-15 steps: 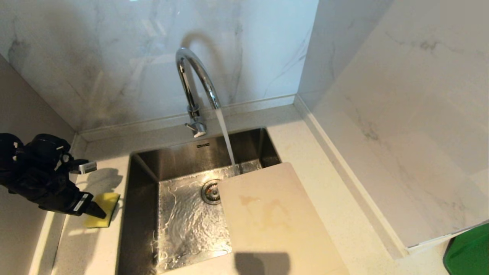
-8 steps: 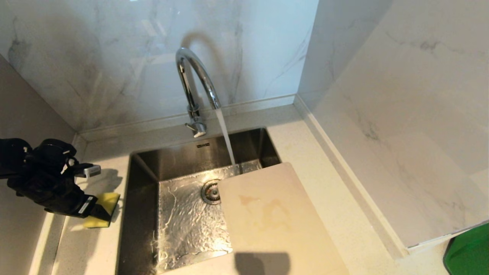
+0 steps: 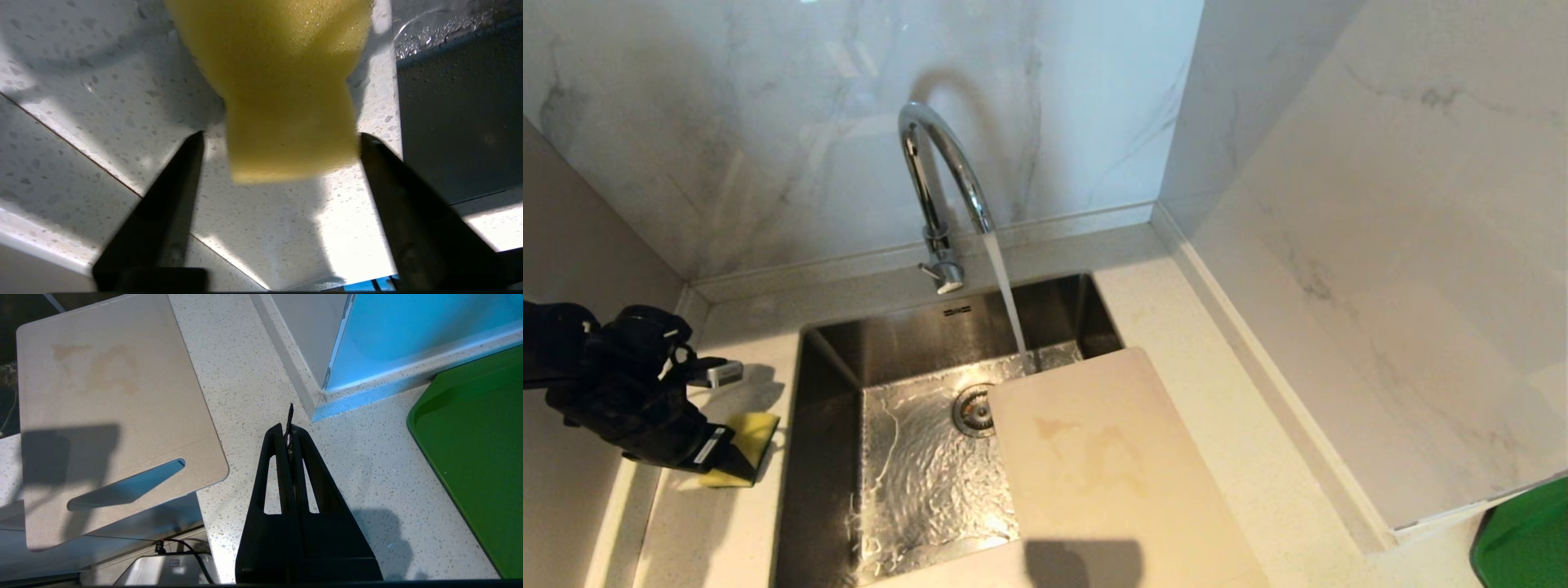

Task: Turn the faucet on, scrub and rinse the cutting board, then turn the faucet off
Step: Pick up the cleaning cloth

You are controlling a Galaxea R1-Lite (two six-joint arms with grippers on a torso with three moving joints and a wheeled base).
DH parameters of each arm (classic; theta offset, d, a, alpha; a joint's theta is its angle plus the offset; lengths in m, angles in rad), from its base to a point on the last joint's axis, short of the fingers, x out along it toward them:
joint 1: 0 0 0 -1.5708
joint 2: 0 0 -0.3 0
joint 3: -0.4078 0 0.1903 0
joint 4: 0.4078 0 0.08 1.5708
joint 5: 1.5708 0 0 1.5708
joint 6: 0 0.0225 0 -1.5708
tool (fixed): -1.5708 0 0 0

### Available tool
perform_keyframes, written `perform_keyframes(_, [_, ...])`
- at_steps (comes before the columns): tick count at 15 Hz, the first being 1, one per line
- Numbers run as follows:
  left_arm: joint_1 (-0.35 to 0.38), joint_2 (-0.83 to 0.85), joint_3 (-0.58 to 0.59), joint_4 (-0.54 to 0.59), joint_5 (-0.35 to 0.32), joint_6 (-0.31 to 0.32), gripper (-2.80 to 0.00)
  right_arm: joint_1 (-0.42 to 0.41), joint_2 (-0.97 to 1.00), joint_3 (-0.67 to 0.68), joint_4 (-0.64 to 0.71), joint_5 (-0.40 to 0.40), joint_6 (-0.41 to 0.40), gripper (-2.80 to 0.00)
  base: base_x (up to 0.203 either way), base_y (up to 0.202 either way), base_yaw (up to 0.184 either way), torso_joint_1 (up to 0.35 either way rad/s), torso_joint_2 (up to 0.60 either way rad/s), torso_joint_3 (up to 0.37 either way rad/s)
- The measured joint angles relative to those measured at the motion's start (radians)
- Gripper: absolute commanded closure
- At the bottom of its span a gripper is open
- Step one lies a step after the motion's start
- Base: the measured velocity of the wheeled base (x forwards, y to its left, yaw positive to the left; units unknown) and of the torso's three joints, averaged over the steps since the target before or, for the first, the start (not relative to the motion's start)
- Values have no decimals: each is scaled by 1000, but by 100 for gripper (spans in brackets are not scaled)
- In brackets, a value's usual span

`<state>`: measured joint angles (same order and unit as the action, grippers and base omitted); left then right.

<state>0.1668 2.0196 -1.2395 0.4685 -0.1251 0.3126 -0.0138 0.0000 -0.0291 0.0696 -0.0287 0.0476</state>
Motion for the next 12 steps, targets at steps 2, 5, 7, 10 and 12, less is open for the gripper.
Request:
perform_keyframes(2, [0,1,9,-20,0,0,0,0,0,0,0,0,0,0,0,0,0,0,0,0])
perform_keyframes(5, [0,1,13,-22,-1,0,0,0,0,0,0,1,0,0,0,0,0,0,0,0])
perform_keyframes(7, [0,0,13,-22,-1,0,0,0,0,0,0,0,0,0,0,0,0,0,0,0])
perform_keyframes(10, [0,-3,17,-22,0,1,0,0,0,0,0,0,1,0,0,0,0,0,0,0])
perform_keyframes(12, [0,-18,23,-21,-1,2,0,0,0,0,0,0,1,0,0,0,0,0,0,0])
